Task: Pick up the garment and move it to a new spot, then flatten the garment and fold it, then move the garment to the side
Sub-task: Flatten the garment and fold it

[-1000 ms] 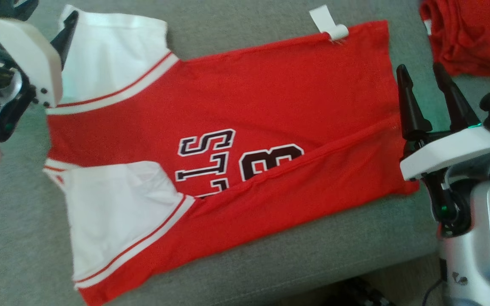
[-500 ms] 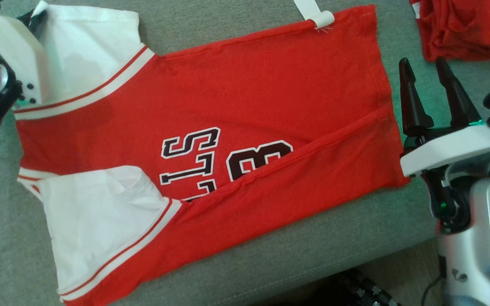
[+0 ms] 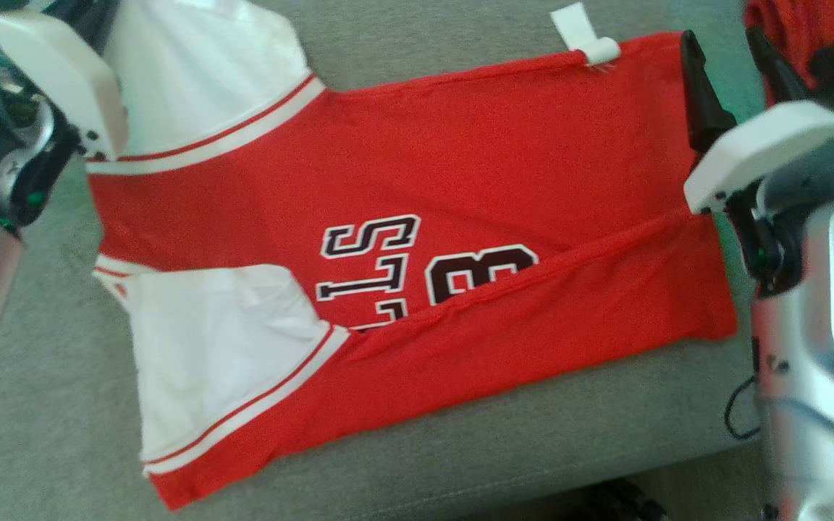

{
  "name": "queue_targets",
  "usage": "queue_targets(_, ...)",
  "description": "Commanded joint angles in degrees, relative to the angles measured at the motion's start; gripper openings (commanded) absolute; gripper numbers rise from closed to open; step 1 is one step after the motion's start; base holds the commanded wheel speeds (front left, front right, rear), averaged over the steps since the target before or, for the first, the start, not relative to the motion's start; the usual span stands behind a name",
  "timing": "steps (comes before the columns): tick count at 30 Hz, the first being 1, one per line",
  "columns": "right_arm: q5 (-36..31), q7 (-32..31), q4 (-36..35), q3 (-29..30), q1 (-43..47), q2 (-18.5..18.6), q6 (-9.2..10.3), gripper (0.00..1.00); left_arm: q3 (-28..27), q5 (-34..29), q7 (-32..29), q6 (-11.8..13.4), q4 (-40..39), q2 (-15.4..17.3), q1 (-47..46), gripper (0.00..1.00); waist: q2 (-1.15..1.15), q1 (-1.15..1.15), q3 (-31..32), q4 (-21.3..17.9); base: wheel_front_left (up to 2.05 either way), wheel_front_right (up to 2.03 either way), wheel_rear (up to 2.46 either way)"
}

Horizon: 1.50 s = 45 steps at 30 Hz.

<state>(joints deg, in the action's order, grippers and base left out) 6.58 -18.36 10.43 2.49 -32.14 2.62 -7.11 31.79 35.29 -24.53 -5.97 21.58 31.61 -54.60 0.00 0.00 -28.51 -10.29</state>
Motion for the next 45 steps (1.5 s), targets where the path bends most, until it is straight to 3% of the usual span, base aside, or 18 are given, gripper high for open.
queue_targets(1,-0.97,-0.92,-0.98,-0.76,-1.39,0.38,-0.37,1.00,-2.51,0.36,0.64,0.30,-2.19,2.07,-1.30,0.00,0.00,0.00,0.48,1.46,0.00,0.00,0.00)
queue_targets(12,-3.75,-7.80,12.62,-0.19,-9.38,5.43,-0.37,1.00,-0.05,0.95,3.12,-0.07,-7.67,-1.41,0.32,0.00,0.00,0.00,0.38,6.59,0.00,0.00,0.00)
queue_targets(13,-3.45,-8.08,13.42,-0.24,-9.72,5.55,-0.37,0.90,0.09,1.00,3.23,-0.09,-7.88,-1.54,0.41,0.00,0.00,0.00,0.43,6.76,0.00,0.00,0.00)
queue_targets(15,-3.15,-9.06,15.07,-0.35,-10.27,5.94,-0.37,0.49,0.31,1.11,3.37,-0.12,-8.14,-1.76,0.53,0.00,0.00,0.00,0.57,7.00,0.00,0.00,0.00)
queue_targets(17,-2.74,-9.88,16.43,-0.38,-10.67,6.19,-0.37,0.31,0.48,1.19,3.44,-0.13,-8.25,-1.88,0.62,0.00,0.00,0.00,0.78,7.12,0.00,0.00,0.00)
queue_targets(18,-2.25,-10.23,17.30,-0.26,-10.92,6.14,-0.37,0.11,0.59,1.29,3.46,-0.14,-8.30,-1.88,0.69,0.00,0.00,0.00,1.05,7.11,0.00,0.00,0.00)
queue_targets(19,-2.14,-10.14,17.56,-0.17,-10.99,6.09,-0.37,0.02,0.61,1.35,3.47,-0.13,-8.33,-1.86,0.75,0.00,0.00,0.00,1.21,7.07,0.00,0.00,0.00)
queue_targets(33,-1.27,0.64,17.74,-0.17,-6.26,5.73,-0.37,0.00,0.66,3.63,7.72,-0.15,-12.91,-0.32,8.67,0.00,0.00,0.00,9.14,8.14,0.00,0.00,0.00)
queue_targets(38,-0.04,2.37,16.16,0.10,-1.17,6.35,-0.37,0.00,0.39,4.84,9.91,0.93,-17.13,0.85,15.21,0.00,0.00,0.00,12.60,9.29,0.00,0.00,0.00)
queue_targets(45,1.15,2.80,11.33,2.34,7.75,6.32,-0.37,0.00,0.71,6.73,14.85,4.38,-22.94,0.96,28.70,0.00,0.00,0.00,16.91,10.87,0.00,0.00,0.00)
